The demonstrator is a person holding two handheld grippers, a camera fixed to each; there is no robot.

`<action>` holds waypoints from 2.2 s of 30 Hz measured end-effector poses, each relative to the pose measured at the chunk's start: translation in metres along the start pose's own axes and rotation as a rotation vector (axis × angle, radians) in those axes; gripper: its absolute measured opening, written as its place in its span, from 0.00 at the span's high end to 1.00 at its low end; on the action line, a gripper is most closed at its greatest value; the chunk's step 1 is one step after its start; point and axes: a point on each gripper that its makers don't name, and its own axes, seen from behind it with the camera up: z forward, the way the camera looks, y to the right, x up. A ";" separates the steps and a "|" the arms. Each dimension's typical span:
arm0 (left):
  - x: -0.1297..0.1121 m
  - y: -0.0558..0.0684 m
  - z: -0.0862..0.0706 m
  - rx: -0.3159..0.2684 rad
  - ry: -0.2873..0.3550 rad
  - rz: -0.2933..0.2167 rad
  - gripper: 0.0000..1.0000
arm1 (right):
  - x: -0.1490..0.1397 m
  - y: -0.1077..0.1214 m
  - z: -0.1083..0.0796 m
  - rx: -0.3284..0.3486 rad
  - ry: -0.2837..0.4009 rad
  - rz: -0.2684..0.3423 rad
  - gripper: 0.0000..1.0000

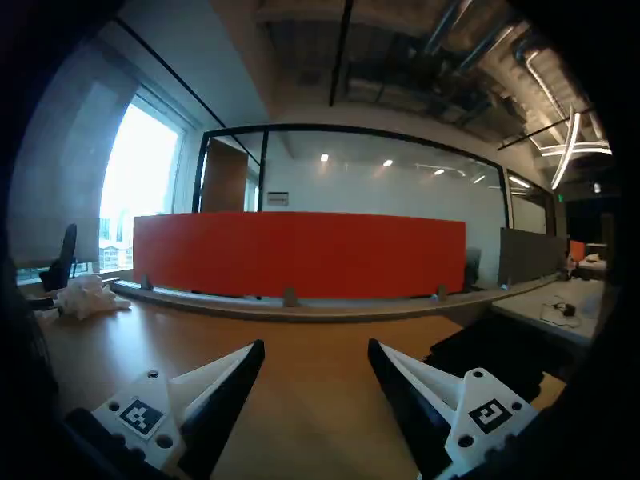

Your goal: Fold towel

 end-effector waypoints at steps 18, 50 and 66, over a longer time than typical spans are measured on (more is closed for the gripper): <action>0.000 0.000 0.000 0.000 0.000 0.000 0.04 | -0.043 0.009 0.001 0.011 -0.012 0.003 0.00; -0.001 0.000 0.000 0.000 0.000 0.000 0.04 | -0.046 0.006 -0.005 0.027 0.007 0.026 0.00; -0.001 0.000 -0.001 0.000 0.000 0.000 0.04 | -0.045 0.004 -0.007 0.031 0.007 0.026 0.00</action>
